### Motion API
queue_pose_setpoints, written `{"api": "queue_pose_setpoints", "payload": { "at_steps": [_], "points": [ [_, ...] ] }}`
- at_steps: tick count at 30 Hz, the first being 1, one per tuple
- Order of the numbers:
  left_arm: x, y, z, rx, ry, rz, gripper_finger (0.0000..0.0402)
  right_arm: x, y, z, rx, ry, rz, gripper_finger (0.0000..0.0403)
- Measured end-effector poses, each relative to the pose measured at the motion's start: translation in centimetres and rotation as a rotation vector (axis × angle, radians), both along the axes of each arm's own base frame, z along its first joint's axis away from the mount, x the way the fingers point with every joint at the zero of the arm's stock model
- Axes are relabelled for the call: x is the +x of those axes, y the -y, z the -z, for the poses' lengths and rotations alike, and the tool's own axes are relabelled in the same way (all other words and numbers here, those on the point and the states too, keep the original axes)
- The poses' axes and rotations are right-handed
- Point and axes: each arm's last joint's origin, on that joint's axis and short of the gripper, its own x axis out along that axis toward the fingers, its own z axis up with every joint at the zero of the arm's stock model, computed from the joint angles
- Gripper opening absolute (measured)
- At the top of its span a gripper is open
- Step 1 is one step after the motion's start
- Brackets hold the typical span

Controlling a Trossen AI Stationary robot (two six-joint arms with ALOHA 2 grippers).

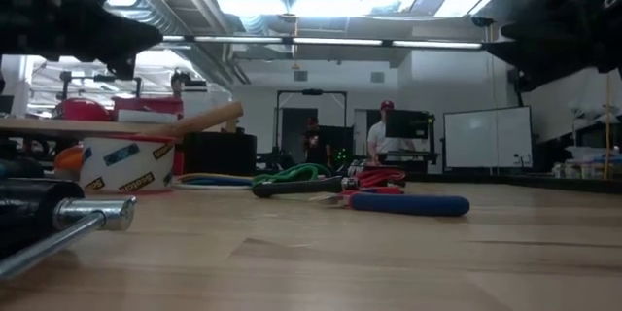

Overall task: Coil cords
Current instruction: Return to Home Position

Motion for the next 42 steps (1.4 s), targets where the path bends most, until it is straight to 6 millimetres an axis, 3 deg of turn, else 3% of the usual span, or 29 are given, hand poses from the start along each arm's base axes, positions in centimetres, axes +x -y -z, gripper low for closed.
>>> {"api": "queue_pose_setpoints", "payload": {
  "at_steps": [24, 42],
  "points": [
    [0.1, 0.3, 0.1, -0.001, -0.01, 0.032, 0.0045, 0.0, 0.1, 0.0, 0.0, -0.004, 0.007, 0.0166],
    [0.1, 0.3, 0.1, -0.001, -0.011, 0.031, 0.0045, -0.4, 2.1, 0.0, 0.0, -0.003, 0.212, 0.0166]
  ]
}}
